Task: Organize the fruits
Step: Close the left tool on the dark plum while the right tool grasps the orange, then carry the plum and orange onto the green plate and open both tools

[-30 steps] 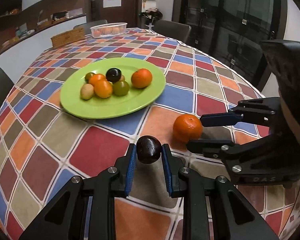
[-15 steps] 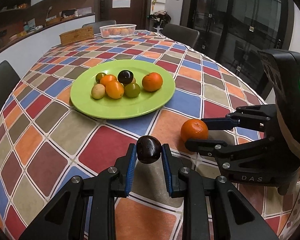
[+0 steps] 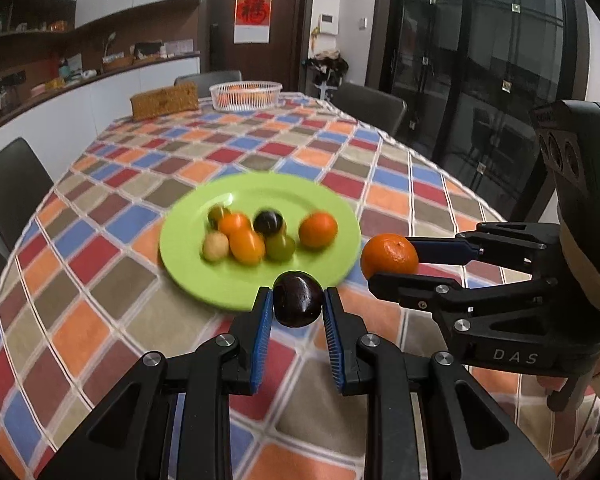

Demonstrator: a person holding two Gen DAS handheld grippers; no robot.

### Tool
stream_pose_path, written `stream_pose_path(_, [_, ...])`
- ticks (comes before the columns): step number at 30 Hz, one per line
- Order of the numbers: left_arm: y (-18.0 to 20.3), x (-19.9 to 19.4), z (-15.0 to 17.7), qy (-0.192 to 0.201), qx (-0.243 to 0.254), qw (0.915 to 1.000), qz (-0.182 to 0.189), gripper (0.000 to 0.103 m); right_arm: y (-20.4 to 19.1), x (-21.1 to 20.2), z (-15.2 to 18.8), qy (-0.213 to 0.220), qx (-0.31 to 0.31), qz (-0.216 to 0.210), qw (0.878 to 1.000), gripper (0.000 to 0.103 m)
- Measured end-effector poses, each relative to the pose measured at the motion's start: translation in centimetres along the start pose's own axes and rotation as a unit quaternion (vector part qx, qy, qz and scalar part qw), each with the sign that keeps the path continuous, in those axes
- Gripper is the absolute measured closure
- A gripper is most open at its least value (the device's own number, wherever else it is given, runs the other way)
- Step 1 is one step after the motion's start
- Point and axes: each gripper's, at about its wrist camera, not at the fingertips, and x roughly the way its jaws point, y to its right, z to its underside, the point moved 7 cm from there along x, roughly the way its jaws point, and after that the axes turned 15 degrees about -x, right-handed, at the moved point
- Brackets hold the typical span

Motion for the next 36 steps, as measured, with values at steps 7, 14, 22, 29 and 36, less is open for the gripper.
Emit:
stream_pose_path(7, [0.3, 1.1, -3.8, 0.015, 0.009, 0.9998, 0.001, 0.077, 2.6, 0.2, -3.4, 0.026, 0.020, 0.016, 0.999, 0.061])
stream_pose_path(14, [0.3, 3.0, -6.4, 0.017, 0.007, 0.9998, 0.005, 0.077, 4.3, 0.9, -5.6, 0.034, 0.026, 0.020, 0.999, 0.061])
stream_pose_path(22, [-0.5, 6.7, -8.5, -0.012, -0.016, 0.9997, 0.012, 0.077, 6.5, 3.2, -7.0, 0.018, 0.040, 0.015, 0.999, 0.061])
stream_pose_path(29, [-1.8, 10.4, -9.2, -0.054, -0.050, 0.9973, 0.010, 0.077, 8.3, 6.7, -7.0, -0.027, 0.045, 0.012, 0.999, 0.061])
stream_pose_path(36, [-3.0, 13.3, -8.7, -0.084, -0.070, 0.9939, -0.010, 0.077, 9.2, 9.9, -5.8, -0.062, 0.057, 0.010, 0.996, 0.061])
